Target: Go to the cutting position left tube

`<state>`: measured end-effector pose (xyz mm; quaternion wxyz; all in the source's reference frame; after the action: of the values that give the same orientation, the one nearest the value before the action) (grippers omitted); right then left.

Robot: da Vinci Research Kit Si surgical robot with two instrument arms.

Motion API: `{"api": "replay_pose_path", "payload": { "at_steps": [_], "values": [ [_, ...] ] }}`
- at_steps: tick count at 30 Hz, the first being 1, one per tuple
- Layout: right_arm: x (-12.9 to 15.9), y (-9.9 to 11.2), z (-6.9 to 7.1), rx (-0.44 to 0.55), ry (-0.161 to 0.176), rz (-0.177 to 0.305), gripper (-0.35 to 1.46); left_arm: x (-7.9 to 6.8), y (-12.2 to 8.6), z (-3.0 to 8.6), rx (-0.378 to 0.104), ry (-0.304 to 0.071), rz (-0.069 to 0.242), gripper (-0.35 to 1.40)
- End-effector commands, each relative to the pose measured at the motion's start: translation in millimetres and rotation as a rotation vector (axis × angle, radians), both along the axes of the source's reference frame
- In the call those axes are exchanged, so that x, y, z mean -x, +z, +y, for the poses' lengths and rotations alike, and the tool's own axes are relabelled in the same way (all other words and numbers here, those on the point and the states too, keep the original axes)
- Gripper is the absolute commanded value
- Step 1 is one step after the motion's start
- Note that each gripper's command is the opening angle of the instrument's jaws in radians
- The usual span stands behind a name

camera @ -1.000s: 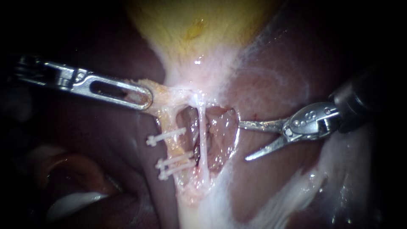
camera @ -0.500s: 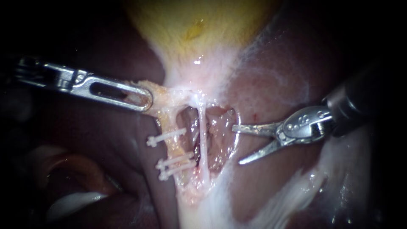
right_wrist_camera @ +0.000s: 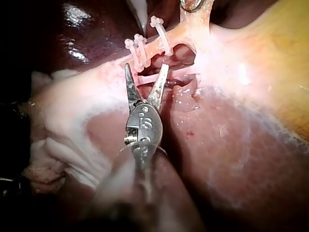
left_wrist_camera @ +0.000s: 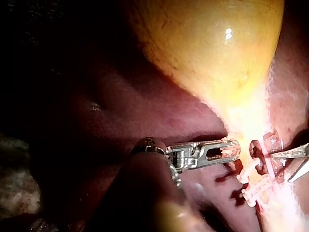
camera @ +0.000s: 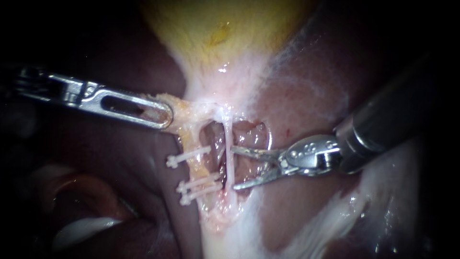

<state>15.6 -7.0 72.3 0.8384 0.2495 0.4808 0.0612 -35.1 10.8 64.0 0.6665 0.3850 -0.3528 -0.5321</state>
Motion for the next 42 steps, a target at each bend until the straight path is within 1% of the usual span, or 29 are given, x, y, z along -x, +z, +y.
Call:
{"api": "replay_pose_path", "payload": {
  "at_steps": [1, 3, 5, 14, 21, 25, 27, 32, 33, 42],
  "values": [
    [-0.2, 0.2, -0.2, -0.017, -0.005, -0.011, 1.43, 0.0, -0.1, 0.0, -0.001, 0.000, 0.000, -0.35],
    [-0.6, 0.7, -0.6, -0.045, -0.012, -0.019, 1.41, 0.1, -0.2, -0.1, 0.003, 0.004, -0.002, -0.35],
    [-1.0, 1.0, -0.8, -0.067, -0.012, -0.024, 1.41, 0.2, -0.3, -0.2, 0.003, 0.003, -0.001, -0.35],
    [-2.9, 1.8, -0.9, -0.153, -0.017, -0.041, 1.41, 0.4, -0.6, -0.4, 0.007, 0.006, -0.002, -0.35],
    [-3.7, 2.7, -1.5, -0.202, -0.030, -0.051, 1.41, 0.6, -0.8, -0.5, 0.005, 0.007, -0.003, -0.35],
    [-4.2, 3.1, -1.5, -0.226, -0.040, -0.038, 1.40, 0.6, -0.9, -0.5, 0.005, 0.007, -0.003, -0.35],
    [-4.5, 3.1, -1.4, -0.243, -0.039, -0.030, 1.40, 0.6, -0.9, -0.5, 0.005, 0.007, -0.003, -0.35],
    [-4.9, 3.0, -1.1, -0.281, -0.036, 0.007, 1.40, 0.6, -0.9, -0.5, 0.005, 0.007, -0.003, -0.35],
    [-5.0, 3.0, -1.1, -0.292, -0.036, 0.007, 1.40, 0.6, -0.9, -0.5, 0.005, 0.007, -0.003, -0.35],
    [-6.7, 3.2, -0.6, -0.355, -0.055, 0.055, 1.38, 0.8, -0.8, -0.5, 0.006, 0.006, -0.002, -0.35]
  ]
}}
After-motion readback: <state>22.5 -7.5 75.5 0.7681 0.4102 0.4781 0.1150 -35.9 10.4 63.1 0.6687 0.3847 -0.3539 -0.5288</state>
